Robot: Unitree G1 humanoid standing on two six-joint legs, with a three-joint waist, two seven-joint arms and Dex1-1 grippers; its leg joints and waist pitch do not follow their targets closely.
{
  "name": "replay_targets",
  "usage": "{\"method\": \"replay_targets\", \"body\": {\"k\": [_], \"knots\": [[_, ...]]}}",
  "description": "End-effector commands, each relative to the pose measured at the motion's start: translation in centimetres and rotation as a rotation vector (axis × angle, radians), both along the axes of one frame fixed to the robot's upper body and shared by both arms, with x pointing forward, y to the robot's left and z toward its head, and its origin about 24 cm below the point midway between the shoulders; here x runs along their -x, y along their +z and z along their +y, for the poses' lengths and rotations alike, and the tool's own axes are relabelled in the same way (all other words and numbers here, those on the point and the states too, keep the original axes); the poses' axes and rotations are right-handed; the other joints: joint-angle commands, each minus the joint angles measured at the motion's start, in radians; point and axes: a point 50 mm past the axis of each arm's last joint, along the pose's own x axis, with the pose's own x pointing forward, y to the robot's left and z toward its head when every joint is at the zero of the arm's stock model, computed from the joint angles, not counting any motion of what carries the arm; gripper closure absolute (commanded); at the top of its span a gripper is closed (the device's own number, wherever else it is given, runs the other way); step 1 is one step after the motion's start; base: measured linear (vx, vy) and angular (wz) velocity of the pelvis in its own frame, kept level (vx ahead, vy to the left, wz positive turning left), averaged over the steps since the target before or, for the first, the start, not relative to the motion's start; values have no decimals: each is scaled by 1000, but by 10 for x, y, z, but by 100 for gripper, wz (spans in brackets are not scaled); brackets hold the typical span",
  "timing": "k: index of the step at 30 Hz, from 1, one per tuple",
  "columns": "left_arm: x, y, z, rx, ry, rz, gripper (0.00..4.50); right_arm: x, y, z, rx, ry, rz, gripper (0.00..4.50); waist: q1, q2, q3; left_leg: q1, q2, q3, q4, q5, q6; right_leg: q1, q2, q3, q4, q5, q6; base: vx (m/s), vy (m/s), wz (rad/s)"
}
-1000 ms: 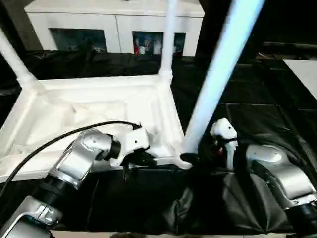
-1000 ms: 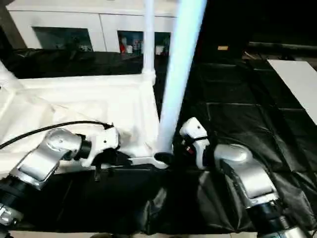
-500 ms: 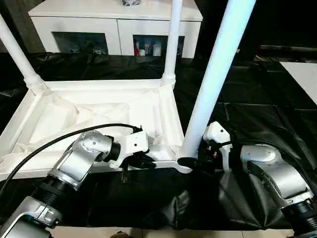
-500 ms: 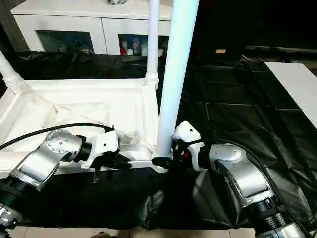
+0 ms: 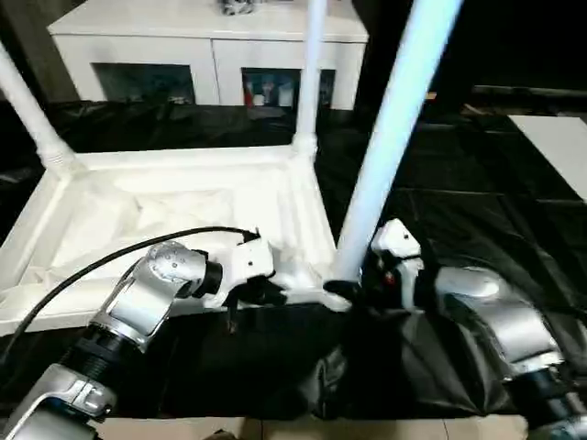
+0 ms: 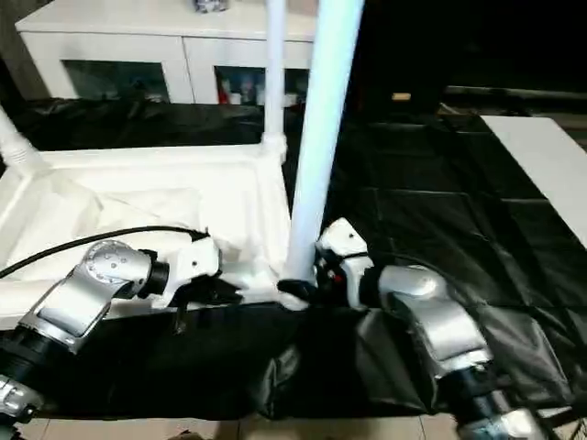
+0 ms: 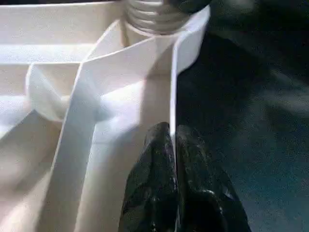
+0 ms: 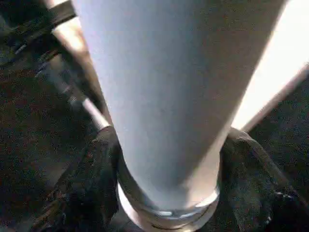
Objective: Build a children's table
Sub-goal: Rotate leg to tighten
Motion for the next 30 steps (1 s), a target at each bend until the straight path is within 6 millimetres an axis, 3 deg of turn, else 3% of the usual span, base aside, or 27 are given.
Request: {"method": "replay_targets", "body": {"k": [1,4,5,7,9,11,13,14,15,16,19,21,26,27,30], "knots": [[-7,-1,-16,52,108,9,450,-9,-26,-8,33,-288,113,183,-7,1,-48,12,48,-24,-79,-312,-26,32,-71,46,-90,-397,-177,0,0,0],[-11,-3,-27,66,202,36,450,-15,-33,-2,33,-449,144,183,-25,-1,-48,11,45,-35,-83,-348,-50,33,-72,39,-97,-469,-139,0,0,0],[-15,-1,-35,91,249,31,450,-18,-35,3,18,-530,160,184,-28,9,-49,10,45,-36,-83,-349,-45,33,-73,42,-100,-463,-131,0,0,0],[-19,0,-45,97,297,14,450,-21,-36,14,-6,-612,176,184,-35,4,-50,14,44,-31,-81,-358,-43,25,-68,45,-102,-437,-138,0,0,0],[-22,-1,-53,86,322,-9,450,-25,-35,26,-19,-656,171,184,-34,3,-47,19,39,-31,-79,-379,-39,19,-68,41,-112,-488,-120,0,0,0],[-23,-1,-55,69,321,-24,450,-29,-29,36,-47,-638,144,184,-34,6,-48,17,40,-34,-79,-387,-34,19,-70,40,-117,-512,-100,0,0,0],[-23,-1,-53,48,309,-41,450,-33,-21,41,-62,-598,92,184,-34,2,-48,14,41,-36,-82,-394,-32,20,-69,38,-117,-502,-92,0,0,0],[-23,-1,-48,30,300,-55,450,-33,-13,42,-92,-546,44,149,-34,5,-50,11,43,-38,-84,-387,-32,23,-70,39,-112,-481,-95,0,0,0],[-23,-1,-47,28,300,-57,450,-33,-12,42,-95,-541,38,149,-33,5,-50,11,43,-37,-84,-387,-31,23,-69,39,-112,-469,-96,0,0,0],[-22,-1,-42,13,287,-63,450,-33,-5,38,-104,-499,-11,112,-34,3,-52,10,44,-36,-84,-377,-27,24,-69,41,-109,-439,-103,0,0,0],[-20,-2,-37,0,264,-69,450,-32,-1,31,-77,-470,-49,104,-29,2,-54,3,46,-33,-84,-327,-15,33,-68,43,-100,-355,-126,0,0,0],[-19,-3,-30,-12,250,-62,450,-30,4,21,-60,-413,-73,71,-26,2,-57,2,47,-29,-80,-292,-1,37,-68,44,-93,-301,-149,0,0,0],[-11,-3,-21,-20,113,-68,450,-18,9,0,27,-194,-101,52,-17,2,-61,-3,48,-23,-72,-195,34,44,-67,47,-76,-167,-191,0,0,0],[-3,-4,-16,-21,9,-36,450,-7,10,-10,51,-46,-104,52,-17,2,-62,-3,47,-23,-72,-192,38,45,-66,46,-75,-151,-201,0,0,0],[6,-6,-12,-43,-87,13,450,4,9,-17,61,71,-83,52,-7,6,-65,2,53,-22,-67,-173,63,48,-67,46,-66,-75,-233,0,0,0]]}}
